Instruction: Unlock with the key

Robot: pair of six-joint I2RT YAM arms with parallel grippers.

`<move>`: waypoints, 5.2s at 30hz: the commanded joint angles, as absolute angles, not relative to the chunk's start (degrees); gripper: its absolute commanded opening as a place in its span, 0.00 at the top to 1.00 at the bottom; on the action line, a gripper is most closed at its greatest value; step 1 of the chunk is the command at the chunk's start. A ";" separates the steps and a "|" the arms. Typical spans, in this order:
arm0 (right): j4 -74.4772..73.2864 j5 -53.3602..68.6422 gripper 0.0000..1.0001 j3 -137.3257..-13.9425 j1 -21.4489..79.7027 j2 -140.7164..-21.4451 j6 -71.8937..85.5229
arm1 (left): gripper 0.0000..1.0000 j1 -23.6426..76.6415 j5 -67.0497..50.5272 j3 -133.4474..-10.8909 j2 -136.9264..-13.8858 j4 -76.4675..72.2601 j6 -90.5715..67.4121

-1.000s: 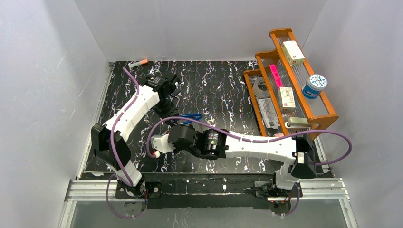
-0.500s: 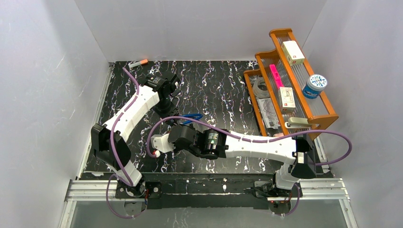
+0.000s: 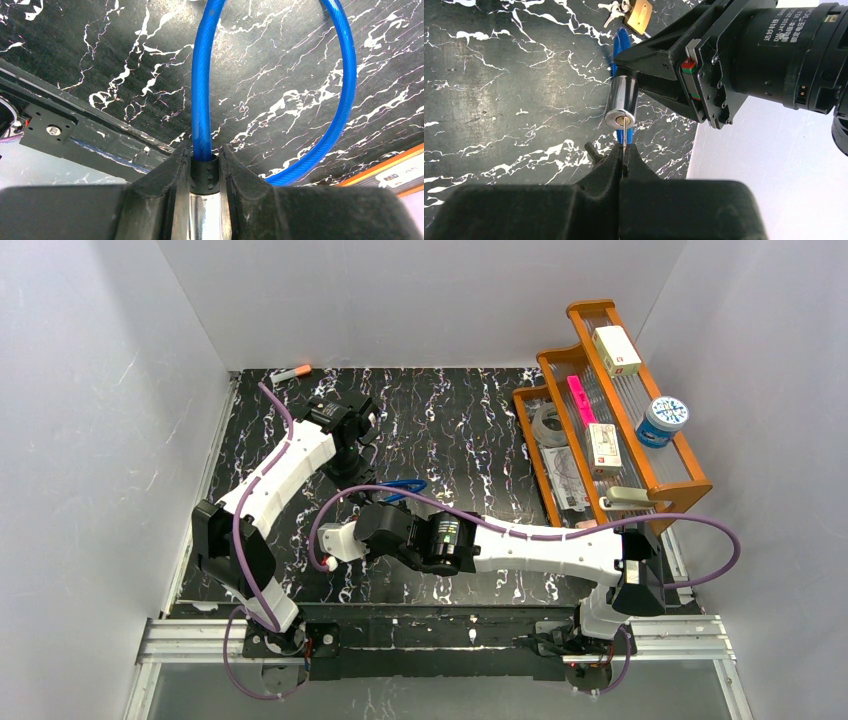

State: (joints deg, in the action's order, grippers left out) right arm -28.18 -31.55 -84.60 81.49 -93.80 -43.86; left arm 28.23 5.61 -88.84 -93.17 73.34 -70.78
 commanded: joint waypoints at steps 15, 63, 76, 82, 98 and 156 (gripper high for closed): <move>-27.93 -33.27 0.99 -82.61 80.81 -92.29 -43.16 | 1.00 28.22 6.51 -89.56 -89.83 75.04 -71.72; -26.73 -30.94 0.99 -86.35 80.95 -93.91 -42.98 | 1.00 28.24 4.95 -87.72 -89.21 74.03 -71.60; -26.73 -33.98 0.99 -87.56 81.51 -97.15 -43.27 | 1.00 28.22 4.54 -87.96 -89.20 73.54 -71.67; -27.16 -38.27 0.99 -88.04 82.44 -99.50 -44.19 | 1.00 28.29 3.35 -88.36 -89.34 73.40 -73.27; -19.90 -39.27 0.99 -84.18 81.97 -99.26 -45.29 | 1.00 28.56 -1.00 -87.04 -86.60 70.70 -75.73; 36.70 -17.89 0.47 -47.74 63.63 -71.39 44.55 | 1.00 28.54 -3.78 -45.11 -52.87 -26.01 -55.76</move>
